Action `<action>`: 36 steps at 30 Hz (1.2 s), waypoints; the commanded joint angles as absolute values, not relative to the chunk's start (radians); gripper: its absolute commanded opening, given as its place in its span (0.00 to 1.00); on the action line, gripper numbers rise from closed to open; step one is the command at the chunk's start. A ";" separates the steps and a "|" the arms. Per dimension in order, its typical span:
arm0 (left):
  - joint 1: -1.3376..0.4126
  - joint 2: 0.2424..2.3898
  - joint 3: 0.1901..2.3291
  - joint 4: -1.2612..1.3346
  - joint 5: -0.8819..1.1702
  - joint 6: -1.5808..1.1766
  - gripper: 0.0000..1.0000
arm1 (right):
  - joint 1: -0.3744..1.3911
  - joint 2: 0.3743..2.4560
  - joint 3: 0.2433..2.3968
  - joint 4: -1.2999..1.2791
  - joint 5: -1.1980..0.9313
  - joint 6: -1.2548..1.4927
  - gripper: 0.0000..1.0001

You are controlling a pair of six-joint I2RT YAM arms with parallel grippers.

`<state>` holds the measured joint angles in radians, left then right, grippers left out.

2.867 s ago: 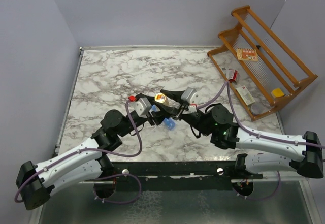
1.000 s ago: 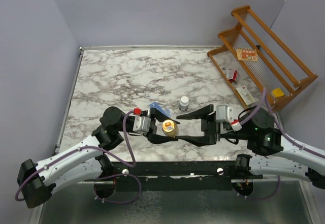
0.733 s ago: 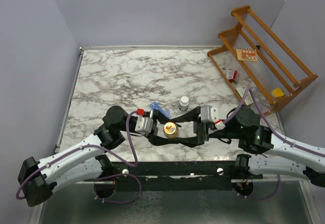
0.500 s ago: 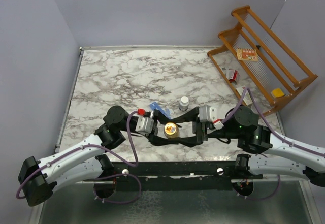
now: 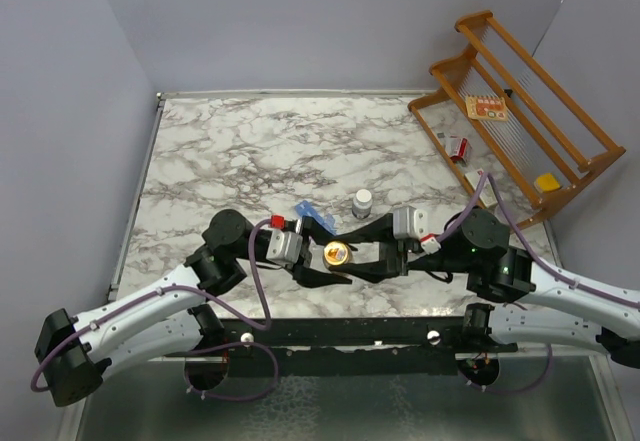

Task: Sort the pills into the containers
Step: Screw the lid of the pill bottle onto the pill bottle.

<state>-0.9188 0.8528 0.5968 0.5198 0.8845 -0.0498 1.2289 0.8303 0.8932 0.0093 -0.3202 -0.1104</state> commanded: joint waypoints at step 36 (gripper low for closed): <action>-0.917 0.770 0.627 0.627 0.127 0.073 0.00 | 1.236 1.116 0.850 0.211 0.267 -0.190 0.01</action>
